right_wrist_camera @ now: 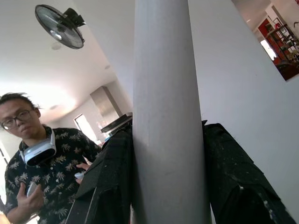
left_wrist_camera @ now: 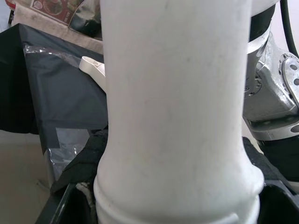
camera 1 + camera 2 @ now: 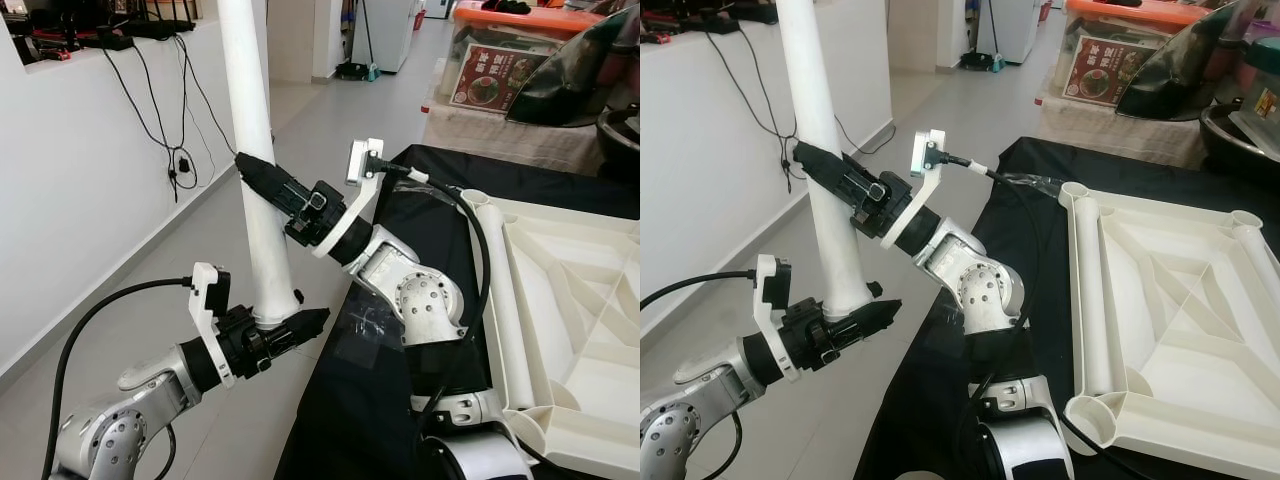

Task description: Building children table

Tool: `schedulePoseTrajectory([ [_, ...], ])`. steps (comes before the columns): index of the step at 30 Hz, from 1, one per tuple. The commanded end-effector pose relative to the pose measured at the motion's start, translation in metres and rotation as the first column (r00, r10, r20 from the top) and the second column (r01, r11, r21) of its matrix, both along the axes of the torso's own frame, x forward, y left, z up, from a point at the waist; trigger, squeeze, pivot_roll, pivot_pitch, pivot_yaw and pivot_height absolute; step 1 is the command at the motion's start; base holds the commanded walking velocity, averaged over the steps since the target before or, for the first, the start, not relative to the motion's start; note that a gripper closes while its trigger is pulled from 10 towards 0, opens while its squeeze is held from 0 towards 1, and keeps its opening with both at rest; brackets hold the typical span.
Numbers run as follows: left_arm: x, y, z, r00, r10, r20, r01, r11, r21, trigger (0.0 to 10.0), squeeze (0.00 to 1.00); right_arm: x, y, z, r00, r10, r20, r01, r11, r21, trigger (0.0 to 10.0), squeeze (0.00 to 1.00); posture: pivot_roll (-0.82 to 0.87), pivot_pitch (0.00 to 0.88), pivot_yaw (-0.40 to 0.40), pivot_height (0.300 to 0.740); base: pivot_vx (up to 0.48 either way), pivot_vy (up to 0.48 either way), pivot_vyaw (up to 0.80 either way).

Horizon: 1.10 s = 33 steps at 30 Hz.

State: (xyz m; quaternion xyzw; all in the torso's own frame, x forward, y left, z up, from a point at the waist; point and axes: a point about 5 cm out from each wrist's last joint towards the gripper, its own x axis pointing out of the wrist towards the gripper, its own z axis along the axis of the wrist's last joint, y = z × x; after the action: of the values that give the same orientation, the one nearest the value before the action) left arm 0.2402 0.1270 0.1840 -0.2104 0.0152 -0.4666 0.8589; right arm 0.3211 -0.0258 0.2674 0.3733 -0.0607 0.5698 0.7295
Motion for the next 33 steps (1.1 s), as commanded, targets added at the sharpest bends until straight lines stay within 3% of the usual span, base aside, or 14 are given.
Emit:
schedulePoseTrajectory([
  [1,-0.001,0.001,-0.001,1.0,0.013,0.007,-0.013,1.0,0.02,0.0,0.0,-0.003,0.003,-0.014,0.998,-0.002,-0.057,0.004,1.0,0.03,0.0,0.0,0.11,0.0,-0.038,0.74,0.0,0.0,0.0],
  [7,0.0,0.002,-0.002,0.999,0.038,0.016,-0.039,0.998,0.05,0.0,0.0,0.001,0.0,-0.012,0.998,-0.038,-0.049,0.039,0.999,0.008,0.0,0.0,0.11,0.0,-0.039,0.74,0.0,0.0,0.0],
  [8,0.003,0.005,-0.001,0.997,0.067,0.034,-0.07,0.994,0.084,10.0,0.0,0.006,-0.001,-0.014,0.994,-0.09,-0.058,0.088,0.996,-0.032,10.0,1.0,0.11,0.0,-0.039,0.74,0.0,0.0,0.0],
  [10,0.003,0.005,-0.001,0.997,0.067,0.034,-0.07,0.994,0.084,10.0,0.0,0.006,-0.001,-0.014,0.994,-0.09,-0.058,0.088,0.996,-0.032,10.0,1.0,0.11,0.0,-0.039,0.74,0.0,0.0,0.0],
  [14,0.007,0.016,0.002,0.988,0.132,0.085,-0.146,0.972,0.183,10.0,0.0,0.014,-0.003,-0.022,0.974,-0.227,-0.005,0.22,0.948,-0.23,10.0,0.97,0.11,0.0,-0.037,0.74,0.0,0.0,0.0],
  [15,0.007,0.021,0.002,0.984,0.149,0.1,-0.168,0.96,0.224,10.0,0.0,0.013,-0.003,-0.024,0.973,-0.231,0.027,0.229,0.933,-0.279,10.0,0.0,0.11,0.0,-0.036,0.74,0.0,0.0,0.0],
  [19,0.008,0.031,0.0,0.974,0.191,0.123,-0.221,0.922,0.317,10.0,0.0,0.012,-0.007,-0.03,0.971,-0.225,0.08,0.239,0.903,-0.358,10.0,0.0,0.12,0.0,-0.038,0.74,0.0,0.0,0.0],
  [23,0.013,0.05,-0.011,0.947,0.292,0.132,-0.319,0.822,0.472,10.0,0.0,0.012,-0.017,-0.039,0.962,-0.253,0.103,0.273,0.865,-0.421,10.0,0.0,0.12,0.0,-0.038,0.74,0.0,0.0,0.0],
  [25,0.013,0.05,-0.011,0.947,0.292,0.132,-0.319,0.822,0.472,10.0,0.0,0.012,-0.017,-0.039,0.962,-0.253,0.103,0.273,0.865,-0.421,10.0,0.0,0.12,0.0,-0.038,0.74,0.0,0.0,0.0],
  [26,0.014,0.055,-0.017,0.938,0.312,0.149,-0.342,0.768,0.542,10.0,0.0,0.012,-0.018,-0.041,0.96,-0.267,0.09,0.279,0.86,-0.427,10.0,0.0,0.12,0.0,-0.035,0.74,0.0,0.0,0.0],
  [29,0.015,0.058,-0.022,0.933,0.315,0.174,-0.354,0.716,0.601,10.0,0.0,0.011,-0.018,-0.043,0.957,-0.286,0.042,0.277,0.866,-0.417,10.0,0.0,0.12,0.0,-0.033,0.74,0.0,0.0,0.0],
  [31,0.024,0.064,-0.039,0.897,0.325,0.298,-0.435,0.535,0.725,10.0,0.0,0.013,-0.012,-0.052,0.93,-0.338,-0.147,0.268,0.894,-0.358,10.0,0.0,0.12,0.0,-0.026,0.74,0.0,0.0,0.0],
  [32,0.027,0.065,-0.043,0.881,0.327,0.343,-0.467,0.48,0.743,10.0,0.0,0.013,-0.009,-0.055,0.914,-0.344,-0.215,0.261,0.904,-0.338,10.0,0.0,0.12,0.0,-0.026,0.74,0.0,0.0,0.0],
  [33,0.027,0.065,-0.043,0.881,0.327,0.343,-0.467,0.48,0.743,10.0,0.0,0.013,-0.009,-0.055,0.914,-0.344,-0.215,0.261,0.904,-0.338,10.0,0.0,0.12,0.0,-0.026,0.74,0.0,0.0,0.0],
])
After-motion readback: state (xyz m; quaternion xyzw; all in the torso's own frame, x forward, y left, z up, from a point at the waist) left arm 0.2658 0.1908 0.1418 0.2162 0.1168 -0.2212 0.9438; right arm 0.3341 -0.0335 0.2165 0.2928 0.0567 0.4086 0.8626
